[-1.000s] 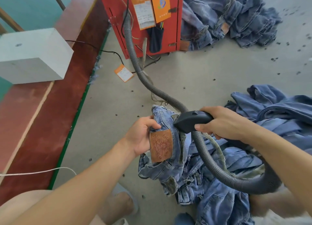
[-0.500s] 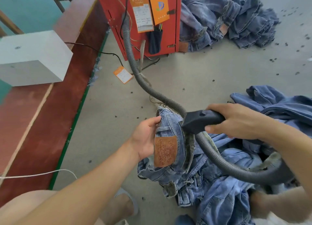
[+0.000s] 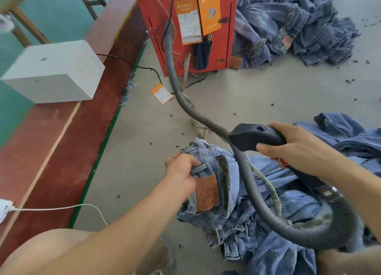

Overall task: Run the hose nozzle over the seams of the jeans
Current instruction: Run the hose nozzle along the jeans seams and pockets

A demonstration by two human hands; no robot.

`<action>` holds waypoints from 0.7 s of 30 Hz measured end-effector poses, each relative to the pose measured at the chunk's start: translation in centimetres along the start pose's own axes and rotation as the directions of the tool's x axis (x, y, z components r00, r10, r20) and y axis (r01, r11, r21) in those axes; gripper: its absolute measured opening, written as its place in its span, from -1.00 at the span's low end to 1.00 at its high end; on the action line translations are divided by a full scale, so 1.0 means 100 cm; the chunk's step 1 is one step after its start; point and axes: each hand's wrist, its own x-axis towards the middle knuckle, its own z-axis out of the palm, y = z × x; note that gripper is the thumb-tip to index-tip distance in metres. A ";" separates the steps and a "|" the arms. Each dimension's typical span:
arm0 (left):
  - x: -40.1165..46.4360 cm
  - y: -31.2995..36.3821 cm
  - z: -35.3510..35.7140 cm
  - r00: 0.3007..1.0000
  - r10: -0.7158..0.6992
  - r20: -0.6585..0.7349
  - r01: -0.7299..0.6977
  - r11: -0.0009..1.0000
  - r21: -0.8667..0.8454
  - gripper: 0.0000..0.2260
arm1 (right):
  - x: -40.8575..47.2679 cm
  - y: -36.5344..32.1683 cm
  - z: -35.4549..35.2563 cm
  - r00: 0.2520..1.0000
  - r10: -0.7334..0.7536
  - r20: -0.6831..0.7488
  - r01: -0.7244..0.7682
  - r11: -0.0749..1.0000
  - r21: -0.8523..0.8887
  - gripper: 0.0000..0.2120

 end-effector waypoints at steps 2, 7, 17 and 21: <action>-0.008 0.006 -0.003 0.993 -0.072 0.090 0.080 0.993 -0.089 -0.74 | 0.001 0.000 0.001 1.000 -0.004 0.019 0.005 0.999 -0.041 -0.86; -0.011 0.006 -0.007 0.939 -0.060 0.339 0.099 0.990 -0.098 -0.73 | 0.006 0.002 -0.001 0.997 -0.014 0.081 0.023 0.994 -0.102 -0.86; -0.021 -0.002 -0.003 0.833 0.064 0.549 -0.156 0.980 0.123 -0.35 | 0.006 -0.015 0.019 0.986 -0.164 0.014 0.164 0.978 -0.129 -0.83; -0.026 -0.006 0.000 0.819 0.065 0.570 -0.178 0.973 0.144 -0.32 | 0.005 -0.015 0.009 0.986 -0.122 -0.110 0.116 0.992 -0.056 -0.82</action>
